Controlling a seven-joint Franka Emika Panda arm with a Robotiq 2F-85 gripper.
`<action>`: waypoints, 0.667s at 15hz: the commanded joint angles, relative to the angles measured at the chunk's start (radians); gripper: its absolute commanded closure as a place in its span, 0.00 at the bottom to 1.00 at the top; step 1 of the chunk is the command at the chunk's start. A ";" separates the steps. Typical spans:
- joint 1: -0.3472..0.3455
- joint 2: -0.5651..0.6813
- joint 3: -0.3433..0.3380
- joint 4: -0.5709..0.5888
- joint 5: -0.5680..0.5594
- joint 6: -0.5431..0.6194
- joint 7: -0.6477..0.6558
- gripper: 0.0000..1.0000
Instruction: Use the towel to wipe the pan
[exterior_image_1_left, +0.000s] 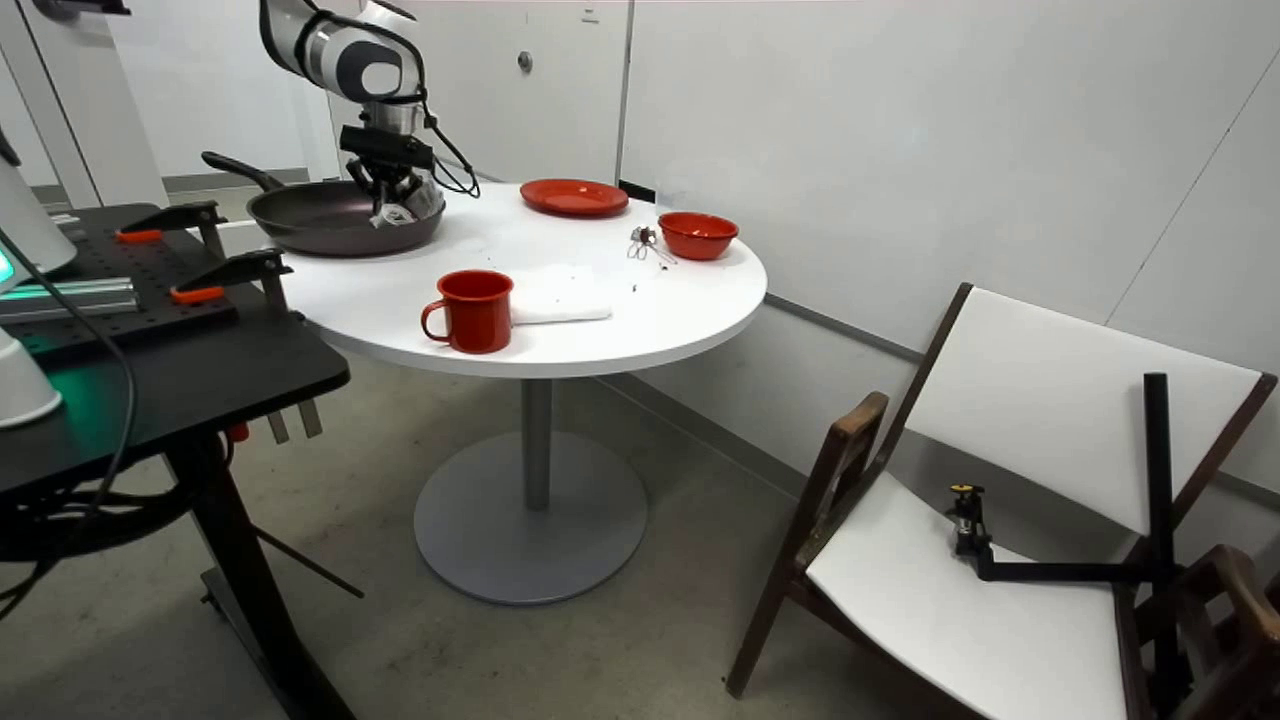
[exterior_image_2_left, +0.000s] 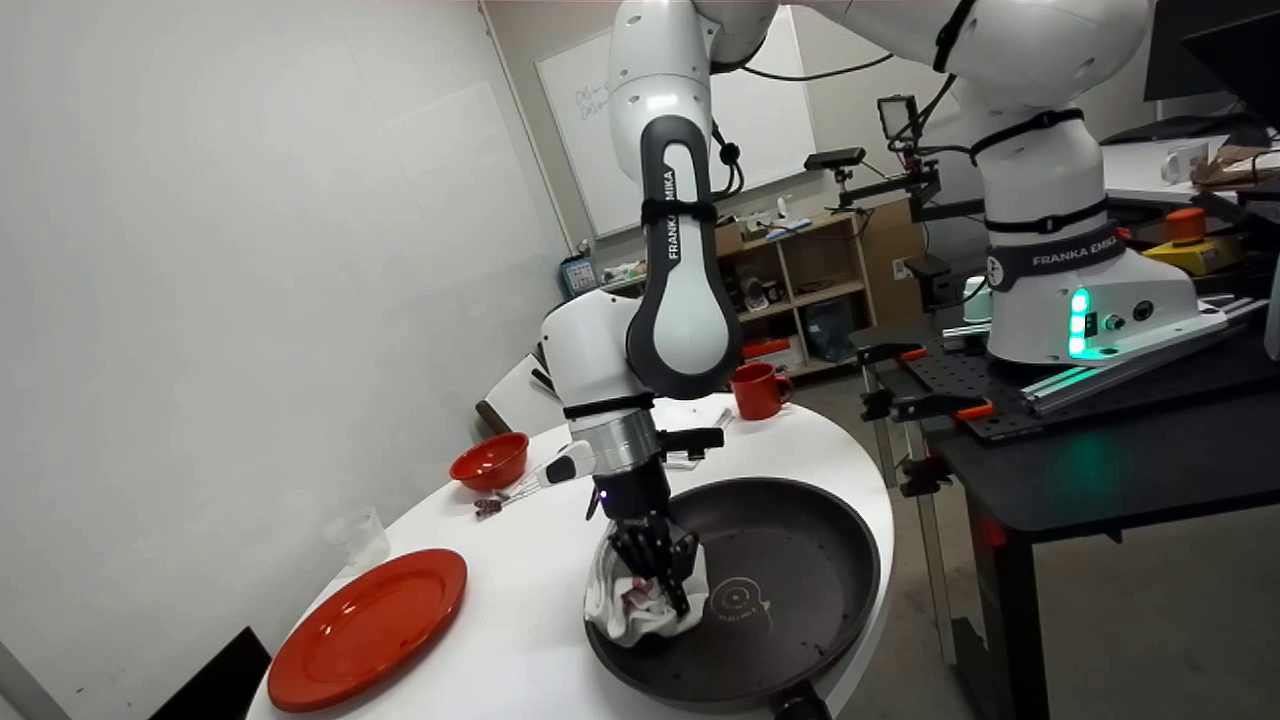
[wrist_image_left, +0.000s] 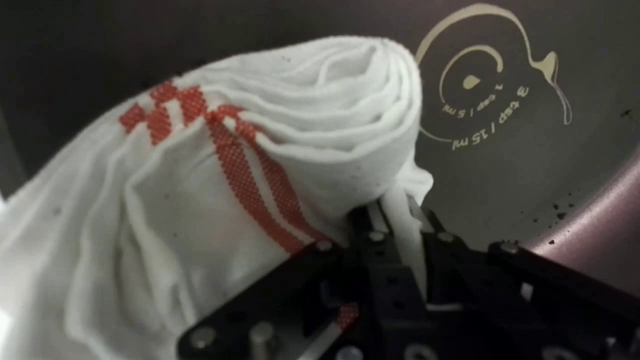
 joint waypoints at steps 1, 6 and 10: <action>-0.028 -0.035 -0.016 -0.122 0.003 0.090 0.049 0.96; -0.076 -0.072 -0.013 -0.244 -0.019 0.202 0.117 0.96; -0.125 -0.084 -0.005 -0.328 -0.039 0.283 0.163 0.96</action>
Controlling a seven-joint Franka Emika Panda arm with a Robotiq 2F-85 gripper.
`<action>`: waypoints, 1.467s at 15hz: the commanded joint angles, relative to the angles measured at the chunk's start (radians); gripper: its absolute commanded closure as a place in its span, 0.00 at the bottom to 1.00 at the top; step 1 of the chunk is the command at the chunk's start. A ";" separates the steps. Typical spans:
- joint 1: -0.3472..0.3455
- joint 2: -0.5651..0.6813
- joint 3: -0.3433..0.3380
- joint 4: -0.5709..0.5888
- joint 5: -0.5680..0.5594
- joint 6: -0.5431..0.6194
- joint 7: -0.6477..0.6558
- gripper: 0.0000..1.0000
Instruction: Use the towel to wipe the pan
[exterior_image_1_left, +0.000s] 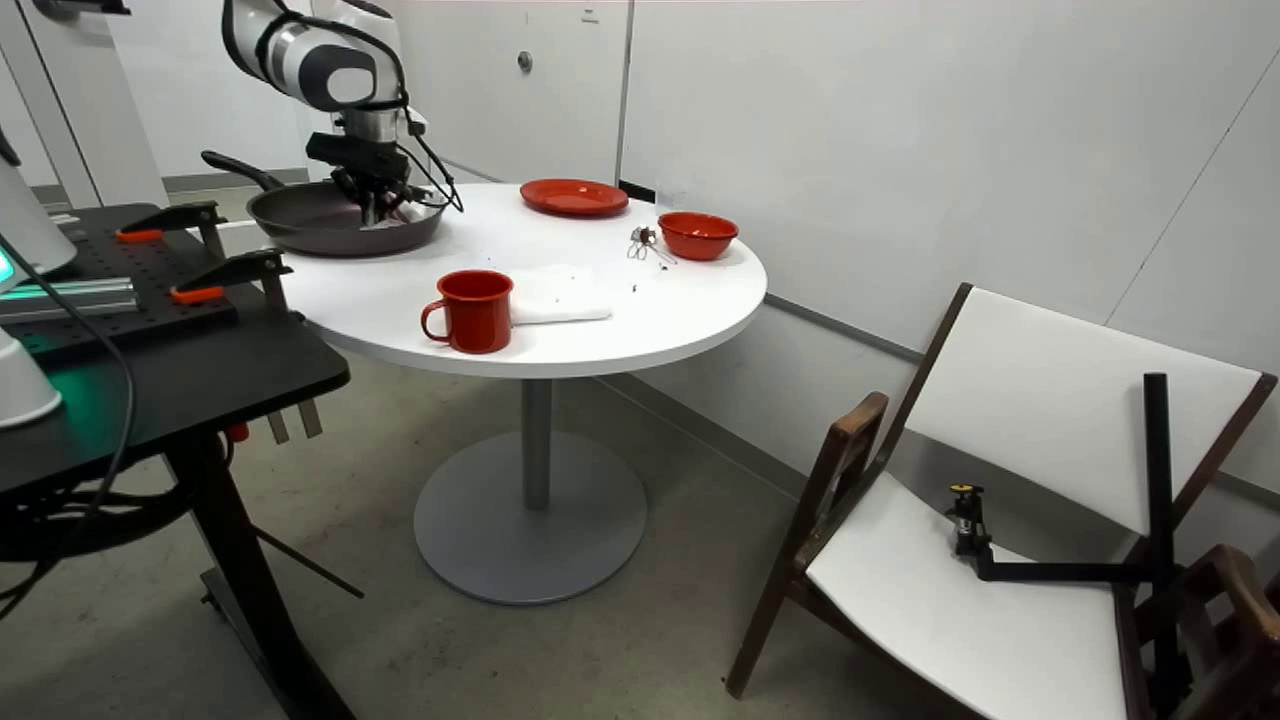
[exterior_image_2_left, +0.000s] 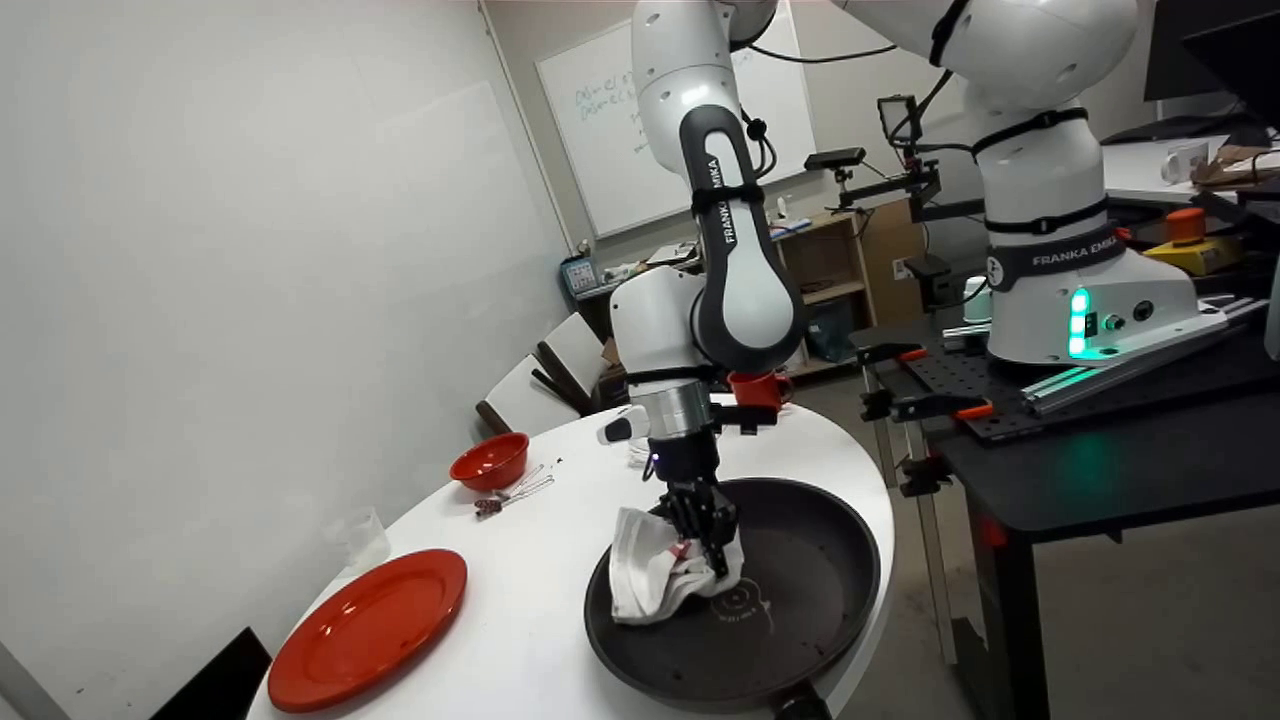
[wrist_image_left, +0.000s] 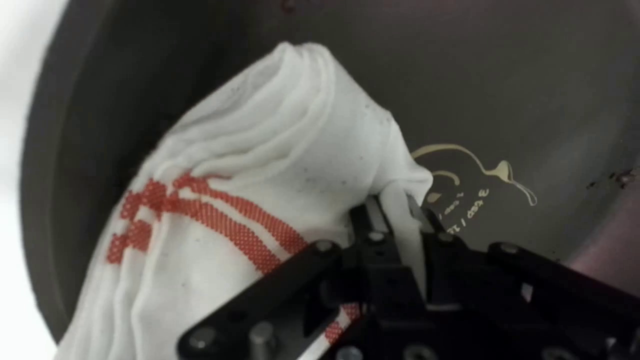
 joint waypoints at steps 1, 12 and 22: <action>-0.044 -0.008 -0.005 -0.104 -0.037 0.079 0.056 0.96; 0.038 -0.036 -0.017 -0.216 -0.140 0.129 0.163 0.96; 0.186 -0.051 -0.002 -0.081 -0.167 -0.093 0.105 0.96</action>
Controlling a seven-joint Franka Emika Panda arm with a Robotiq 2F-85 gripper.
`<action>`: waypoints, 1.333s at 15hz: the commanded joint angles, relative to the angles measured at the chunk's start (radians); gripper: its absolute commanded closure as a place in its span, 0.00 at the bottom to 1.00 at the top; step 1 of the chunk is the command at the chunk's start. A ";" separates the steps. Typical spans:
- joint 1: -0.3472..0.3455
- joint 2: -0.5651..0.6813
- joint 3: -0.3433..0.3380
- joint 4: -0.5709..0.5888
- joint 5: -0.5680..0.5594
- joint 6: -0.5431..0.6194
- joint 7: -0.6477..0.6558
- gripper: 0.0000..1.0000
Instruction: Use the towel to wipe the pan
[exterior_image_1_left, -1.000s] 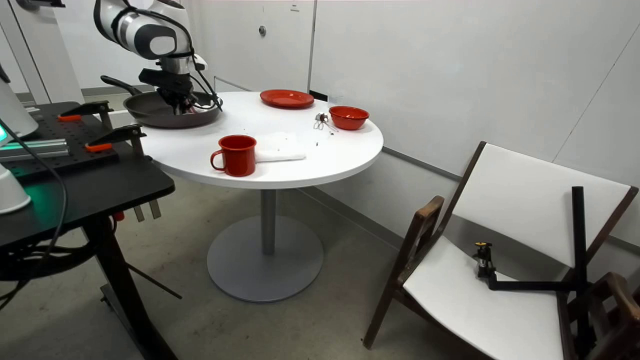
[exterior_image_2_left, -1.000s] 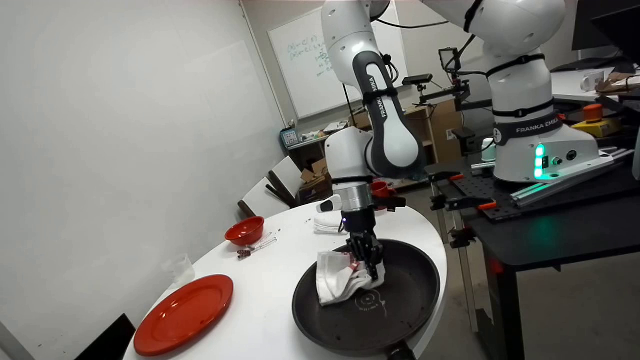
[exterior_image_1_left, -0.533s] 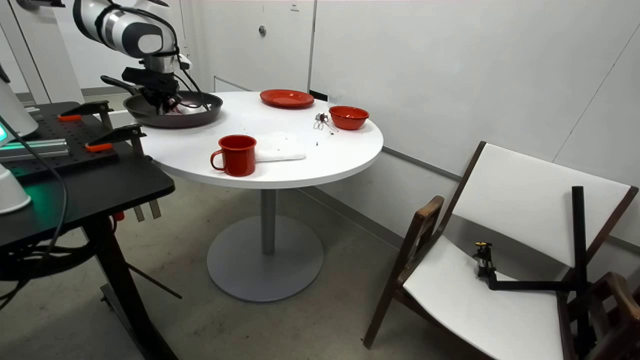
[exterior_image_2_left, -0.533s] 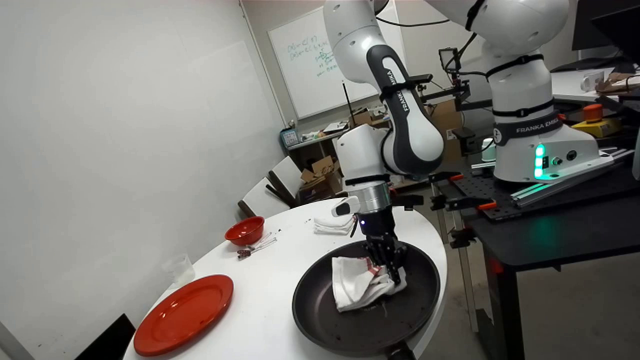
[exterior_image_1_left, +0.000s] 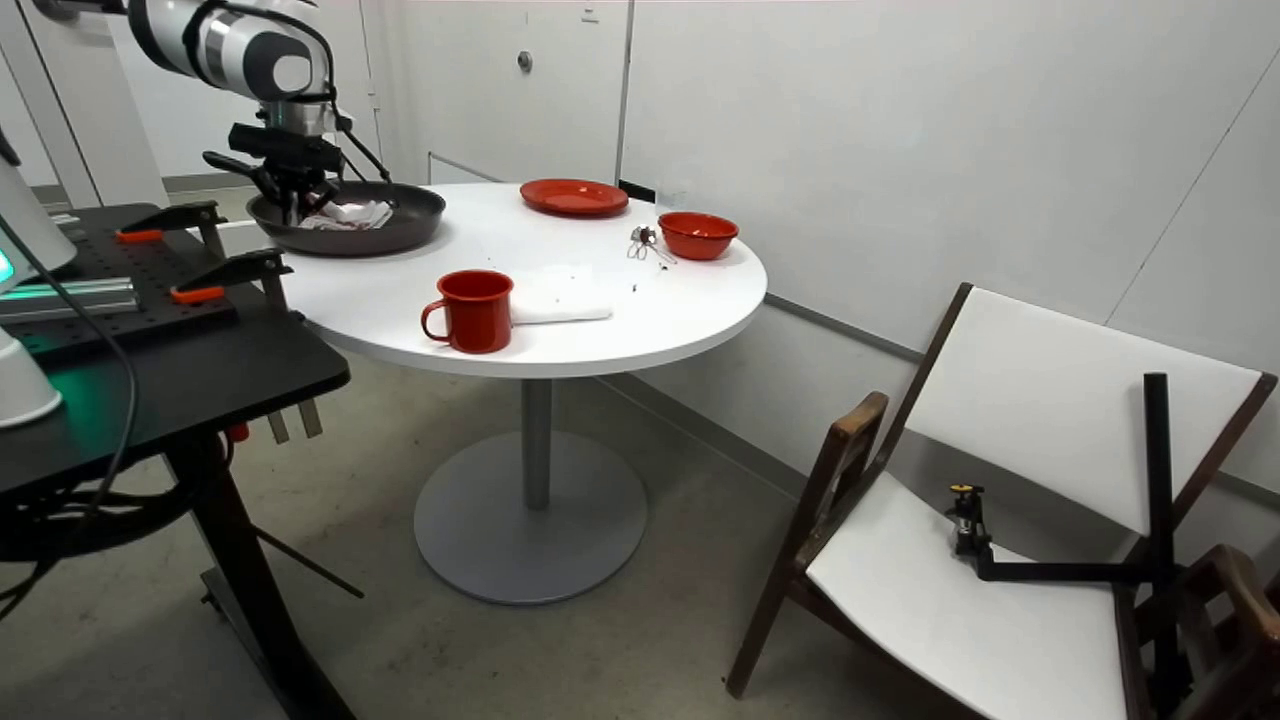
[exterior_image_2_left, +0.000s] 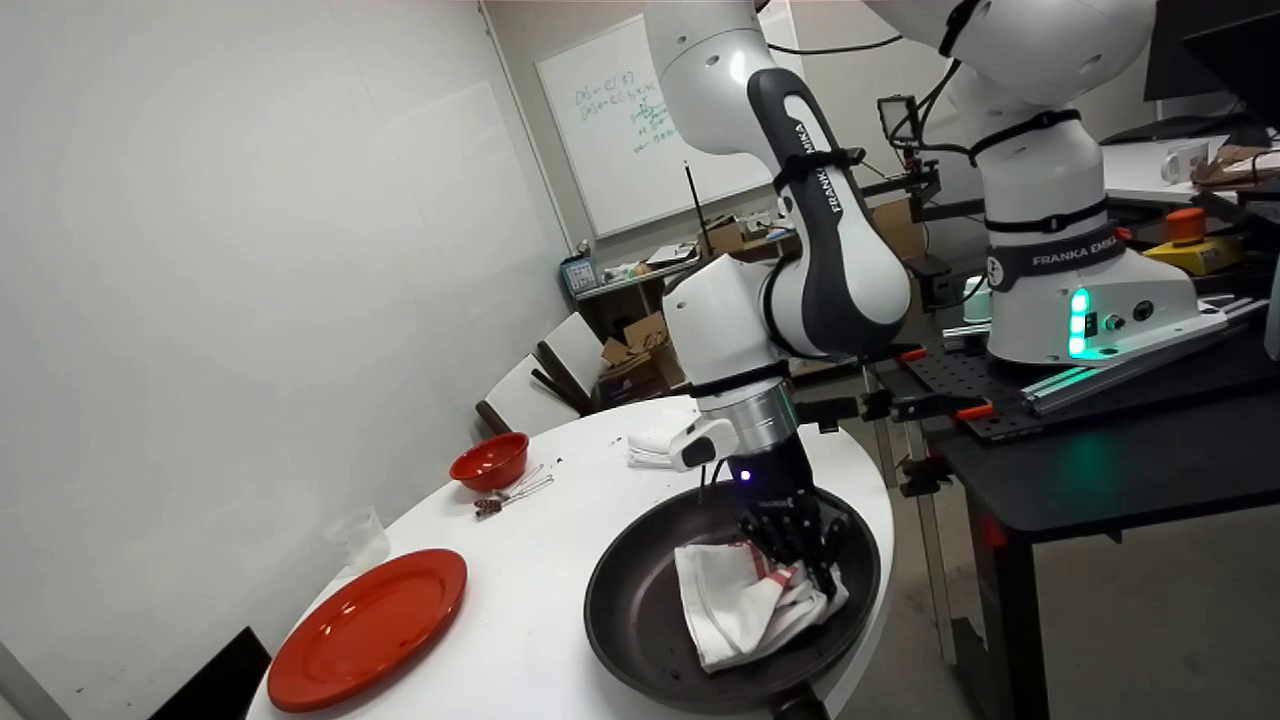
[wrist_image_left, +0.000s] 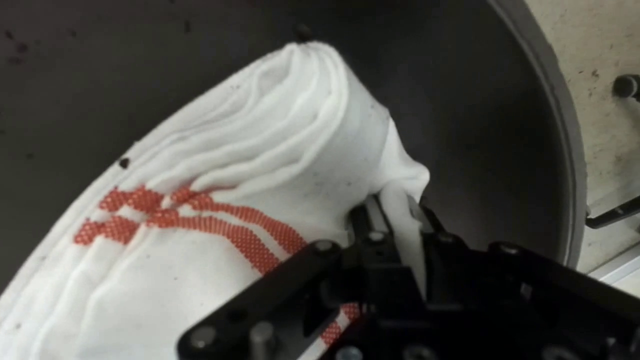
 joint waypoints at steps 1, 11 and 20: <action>0.033 0.014 0.006 0.082 -0.017 -0.100 -0.041 0.96; 0.046 0.048 0.023 0.317 0.011 -0.294 -0.207 0.96; -0.005 -0.060 0.013 0.198 0.024 -0.073 -0.151 0.96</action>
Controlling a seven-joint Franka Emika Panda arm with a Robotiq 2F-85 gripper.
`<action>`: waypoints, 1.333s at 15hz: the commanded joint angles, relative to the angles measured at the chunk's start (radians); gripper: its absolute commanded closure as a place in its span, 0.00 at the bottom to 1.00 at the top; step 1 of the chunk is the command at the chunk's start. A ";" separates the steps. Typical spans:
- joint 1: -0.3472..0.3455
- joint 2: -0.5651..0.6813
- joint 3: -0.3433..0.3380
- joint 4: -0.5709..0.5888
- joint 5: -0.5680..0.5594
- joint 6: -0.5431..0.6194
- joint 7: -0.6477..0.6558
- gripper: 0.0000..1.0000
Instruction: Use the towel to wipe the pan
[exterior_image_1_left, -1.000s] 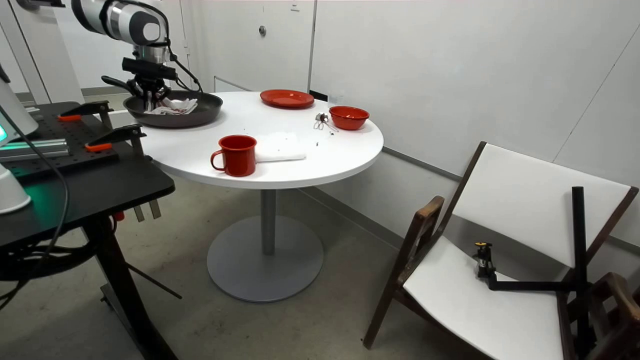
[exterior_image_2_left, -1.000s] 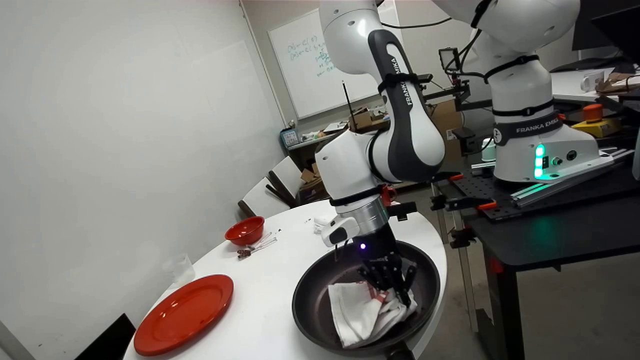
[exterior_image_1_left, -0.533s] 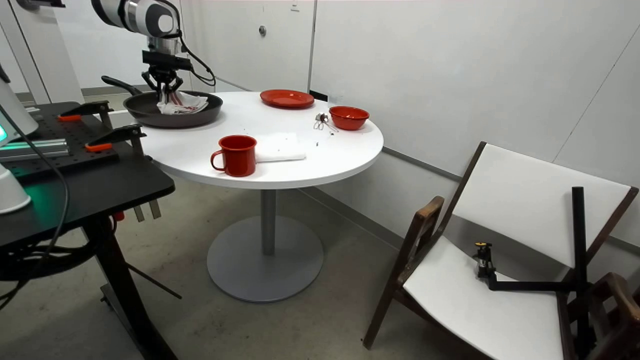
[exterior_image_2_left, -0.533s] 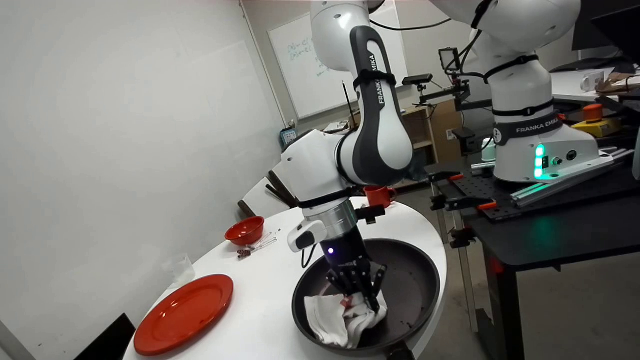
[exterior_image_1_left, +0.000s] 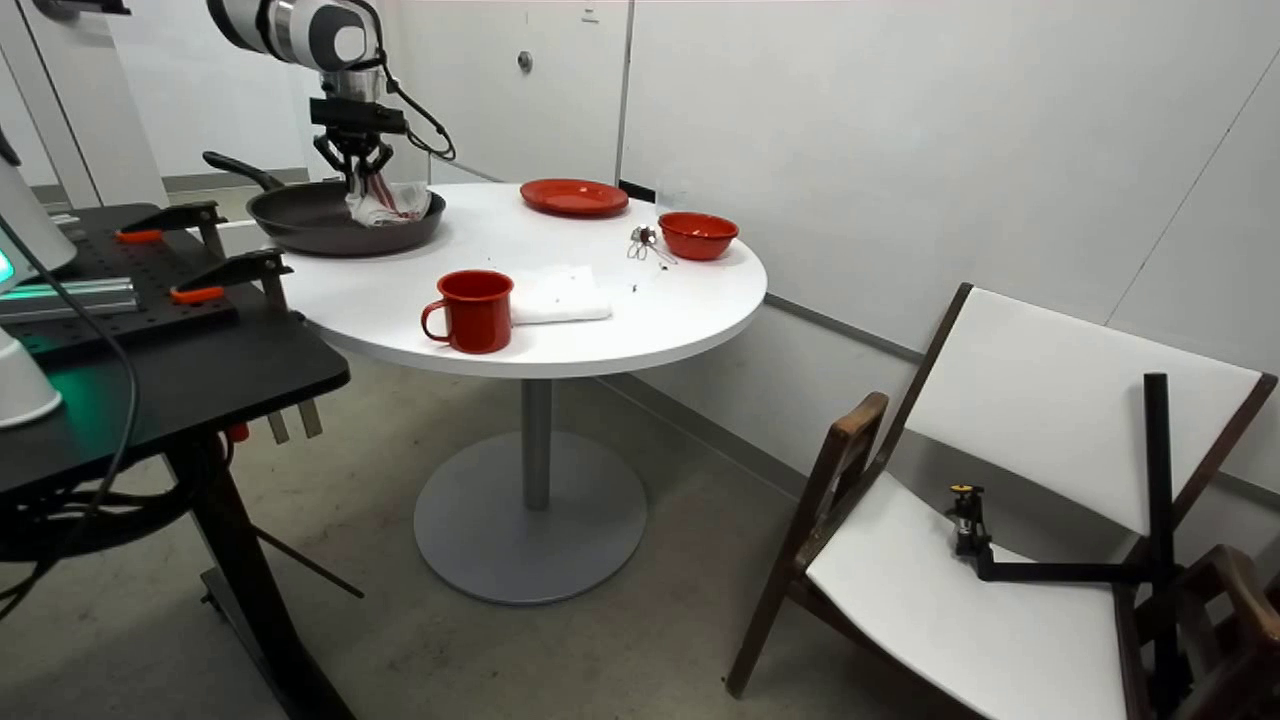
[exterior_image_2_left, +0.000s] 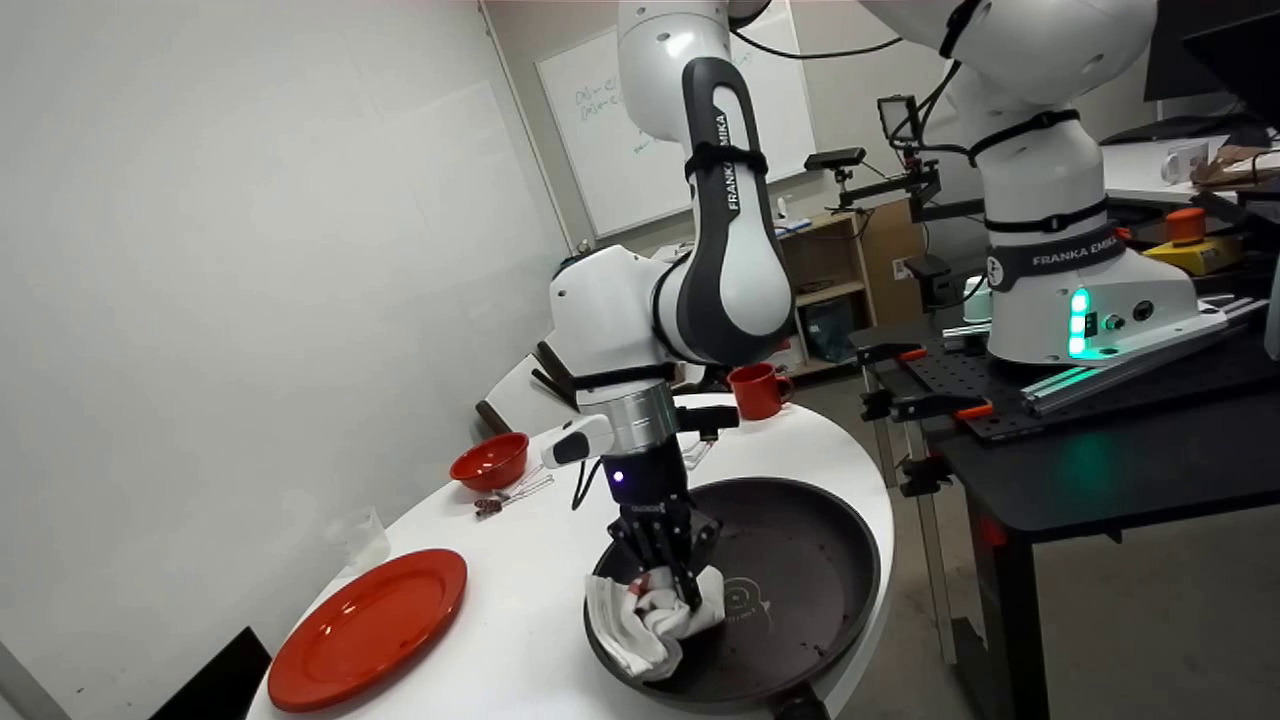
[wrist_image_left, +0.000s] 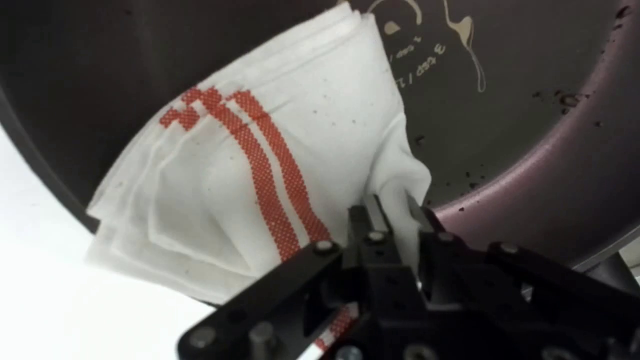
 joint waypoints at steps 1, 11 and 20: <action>-0.017 -0.097 0.002 -0.115 0.011 0.122 0.034 0.96; -0.154 -0.308 0.077 -0.411 0.029 0.339 0.168 0.96; -0.542 -0.396 0.403 -0.542 0.071 0.275 0.286 0.96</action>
